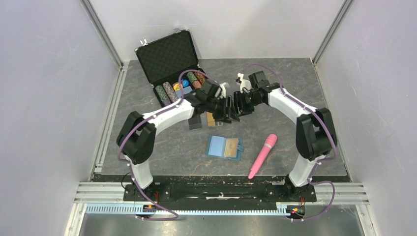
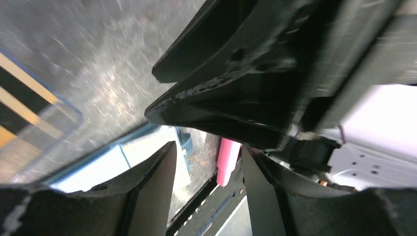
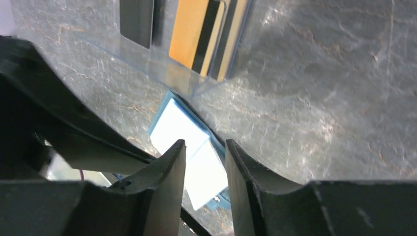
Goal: Put the credit cards into the card holder
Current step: Pick up the credit card from the storage box.
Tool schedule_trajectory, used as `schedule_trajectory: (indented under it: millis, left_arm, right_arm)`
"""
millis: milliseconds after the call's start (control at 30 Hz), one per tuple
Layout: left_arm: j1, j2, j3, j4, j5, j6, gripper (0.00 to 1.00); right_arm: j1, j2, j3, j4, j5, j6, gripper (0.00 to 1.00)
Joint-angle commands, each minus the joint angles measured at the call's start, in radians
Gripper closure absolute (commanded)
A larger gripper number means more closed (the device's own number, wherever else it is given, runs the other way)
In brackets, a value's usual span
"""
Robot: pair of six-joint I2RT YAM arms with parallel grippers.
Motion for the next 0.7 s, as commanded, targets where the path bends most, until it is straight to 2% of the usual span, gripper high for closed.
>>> schedule_trajectory:
  millis: [0,100,233,333,400,667]
  left_arm:
    - [0.125,-0.087,-0.071,0.212,0.083,-0.086,0.42]
    - [0.217,-0.091,-0.109,0.205,0.069,-0.109,0.42]
    - [0.277,-0.049,-0.041,-0.014,-0.066,-0.029,0.42]
    - [0.276,0.036,0.073,-0.198,-0.159,0.068,0.44]
    - [0.267,0.083,0.116,-0.254,-0.205,0.106,0.44]
    - [0.234,0.227,0.191,-0.311,-0.263,0.134,0.46]
  right_arm:
    - [0.017,0.100,0.134,0.012,-0.043,0.017,0.61]
    - [0.023,0.182,0.229,0.000,-0.062,0.021,0.59]
    - [0.035,0.283,0.336,-0.026,-0.096,0.025,0.59]
    - [0.046,0.340,0.384,-0.038,-0.118,0.032,0.59]
    - [0.050,0.364,0.392,-0.039,-0.132,0.034,0.60]
    - [0.059,0.374,0.347,-0.032,-0.142,0.030,0.62]
